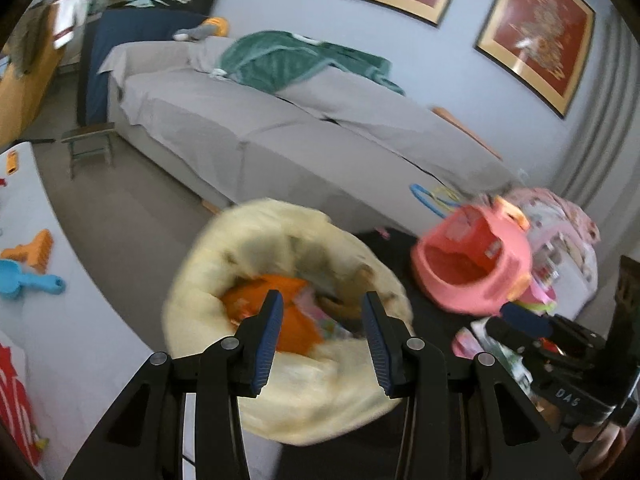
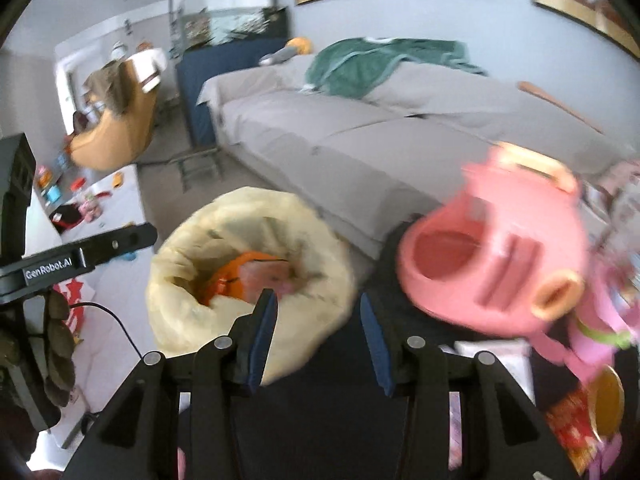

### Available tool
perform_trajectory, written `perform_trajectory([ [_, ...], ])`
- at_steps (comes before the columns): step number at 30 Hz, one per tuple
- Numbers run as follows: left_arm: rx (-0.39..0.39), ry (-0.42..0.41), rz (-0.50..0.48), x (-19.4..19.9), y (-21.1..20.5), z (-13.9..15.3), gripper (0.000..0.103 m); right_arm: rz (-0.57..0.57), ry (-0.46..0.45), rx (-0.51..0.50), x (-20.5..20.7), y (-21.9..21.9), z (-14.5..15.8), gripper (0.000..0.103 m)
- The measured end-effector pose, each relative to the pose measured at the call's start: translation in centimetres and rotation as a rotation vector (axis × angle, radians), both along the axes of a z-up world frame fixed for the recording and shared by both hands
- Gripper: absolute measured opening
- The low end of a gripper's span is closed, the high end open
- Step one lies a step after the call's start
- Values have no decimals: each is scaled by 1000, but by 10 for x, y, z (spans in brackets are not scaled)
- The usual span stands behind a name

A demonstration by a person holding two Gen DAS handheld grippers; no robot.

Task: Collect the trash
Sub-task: 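Move the left gripper back to the table and grasp the green milk pack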

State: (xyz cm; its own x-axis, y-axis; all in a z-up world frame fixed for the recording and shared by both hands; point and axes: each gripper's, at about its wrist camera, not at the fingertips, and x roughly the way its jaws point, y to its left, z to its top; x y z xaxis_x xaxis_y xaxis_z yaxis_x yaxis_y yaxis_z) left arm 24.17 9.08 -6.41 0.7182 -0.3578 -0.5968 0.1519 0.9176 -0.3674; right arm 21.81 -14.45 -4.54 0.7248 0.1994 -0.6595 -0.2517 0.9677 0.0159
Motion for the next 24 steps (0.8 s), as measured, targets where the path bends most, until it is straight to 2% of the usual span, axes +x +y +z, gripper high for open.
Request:
perform_trajectory([
  [8,-8,79,-194,-16,-89,-10,42,-235,-58,3,-70,-99,4,41],
  [13,-28,171,-322,-17,-157,-28,42,-383,-65,8,-106,-158,-3,41],
  [18,-70,265,-419,-20,-215,-48,42,-486,-55,19,-133,-200,-16,41],
  [24,-64,271,-477,-17,-266,-54,42,-551,-45,43,-149,-231,-33,41],
])
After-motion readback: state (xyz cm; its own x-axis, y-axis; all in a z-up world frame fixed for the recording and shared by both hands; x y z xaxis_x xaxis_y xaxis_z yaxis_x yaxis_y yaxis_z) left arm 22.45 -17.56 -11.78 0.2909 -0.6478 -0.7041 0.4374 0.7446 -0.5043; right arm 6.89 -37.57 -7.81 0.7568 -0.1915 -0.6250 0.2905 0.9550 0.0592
